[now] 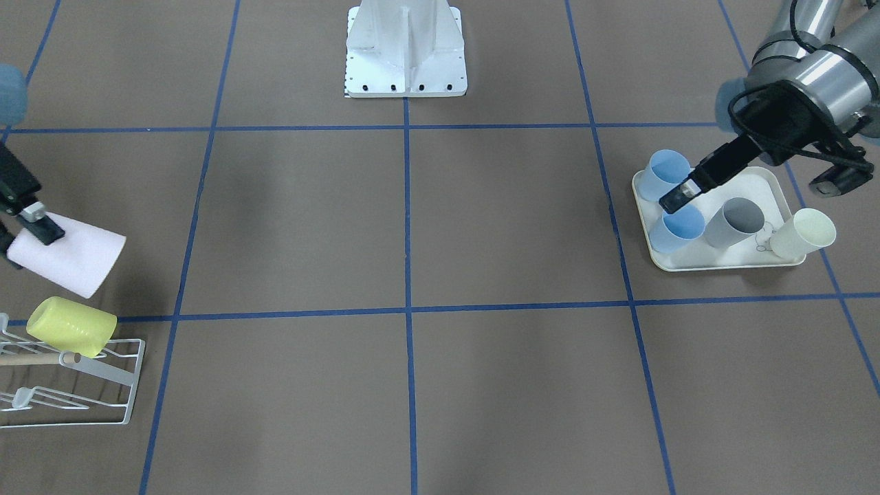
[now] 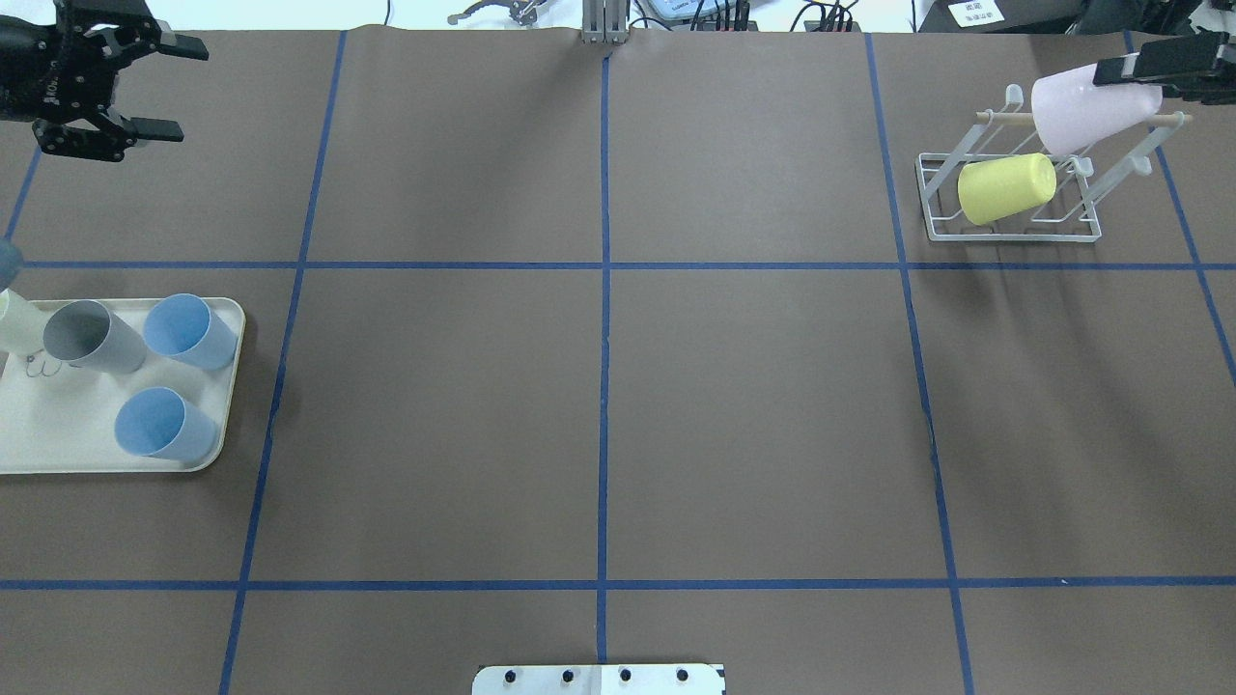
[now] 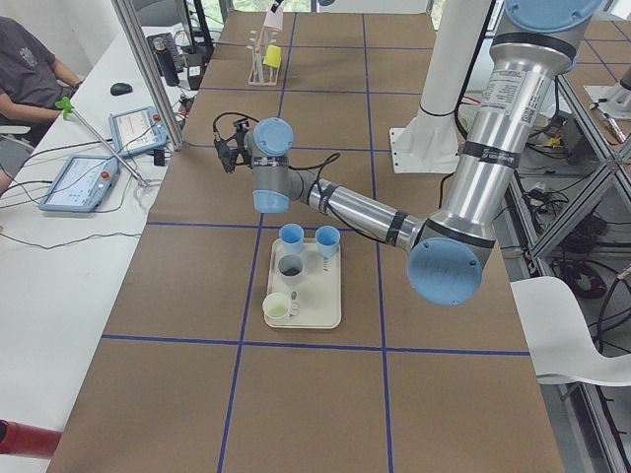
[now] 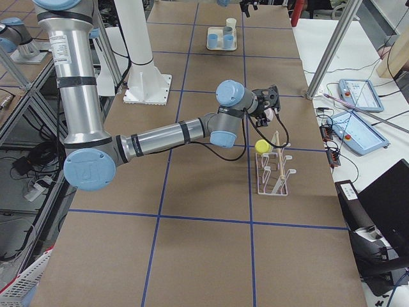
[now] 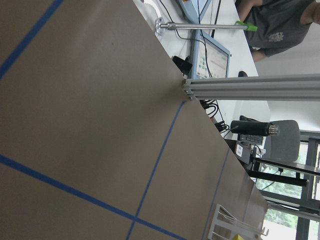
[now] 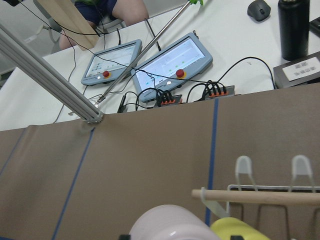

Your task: Transfer IKEA cup to right arm and place on rack

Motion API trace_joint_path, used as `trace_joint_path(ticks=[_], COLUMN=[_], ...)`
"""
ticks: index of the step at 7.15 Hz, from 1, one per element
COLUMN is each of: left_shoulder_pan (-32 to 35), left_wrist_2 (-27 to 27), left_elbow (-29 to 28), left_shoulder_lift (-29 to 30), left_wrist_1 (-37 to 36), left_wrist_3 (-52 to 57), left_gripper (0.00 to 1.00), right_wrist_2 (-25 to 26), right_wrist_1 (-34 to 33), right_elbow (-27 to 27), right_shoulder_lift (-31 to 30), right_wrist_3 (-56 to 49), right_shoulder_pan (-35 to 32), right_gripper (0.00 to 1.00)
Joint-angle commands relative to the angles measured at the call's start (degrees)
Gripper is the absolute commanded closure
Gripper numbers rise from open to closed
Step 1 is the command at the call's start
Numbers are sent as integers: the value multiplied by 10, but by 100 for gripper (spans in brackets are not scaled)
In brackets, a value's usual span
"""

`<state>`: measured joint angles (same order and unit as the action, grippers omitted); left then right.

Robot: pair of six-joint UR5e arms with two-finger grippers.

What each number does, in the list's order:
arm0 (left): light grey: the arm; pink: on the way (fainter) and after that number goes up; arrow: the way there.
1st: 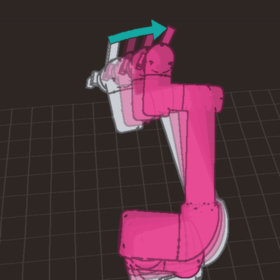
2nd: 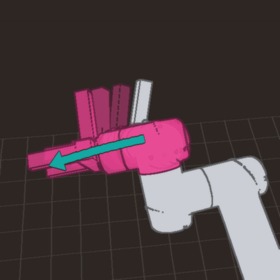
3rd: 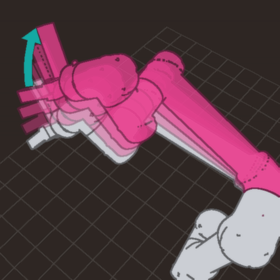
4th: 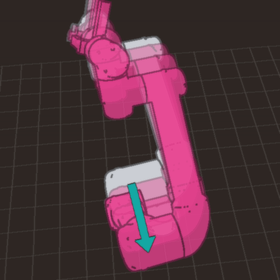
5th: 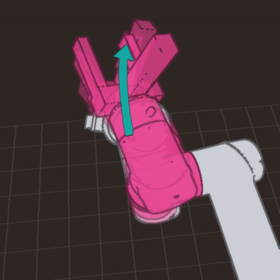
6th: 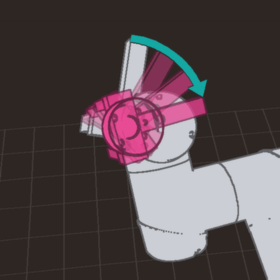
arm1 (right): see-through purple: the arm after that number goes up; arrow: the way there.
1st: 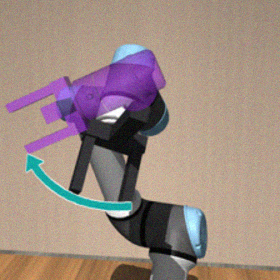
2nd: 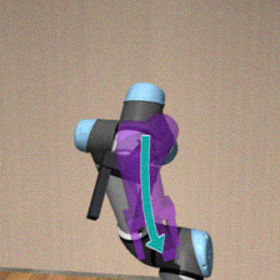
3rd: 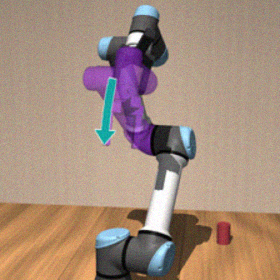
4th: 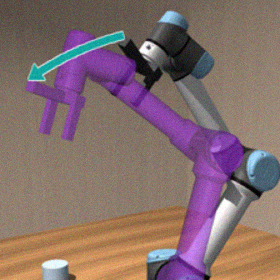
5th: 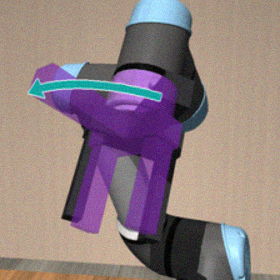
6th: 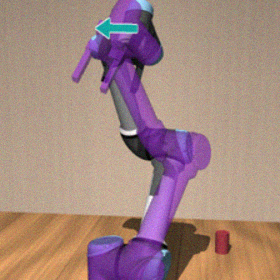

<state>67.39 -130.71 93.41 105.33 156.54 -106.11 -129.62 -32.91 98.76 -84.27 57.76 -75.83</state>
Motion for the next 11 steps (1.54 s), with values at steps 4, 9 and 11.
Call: trace_joint_path(ticks=[4,9,11], left_shoulder_pan=[20,20,19], left_wrist_2=[-1,0,1], left_elbow=[10,23,27], left_shoulder_lift=[-28,-38,-48], left_wrist_1=[-26,-26,-26], left_wrist_3=[40,39,40], left_gripper=[0,0,0], right_wrist_2=[-11,20,31], right_wrist_1=[-261,-275,-275], right_elbow=[11,-43,-51], right_shoulder_lift=[-13,22,36], right_wrist_3=[-273,-270,-270], right_shoulder_pan=[-42,14,23], right_gripper=[66,65,65])
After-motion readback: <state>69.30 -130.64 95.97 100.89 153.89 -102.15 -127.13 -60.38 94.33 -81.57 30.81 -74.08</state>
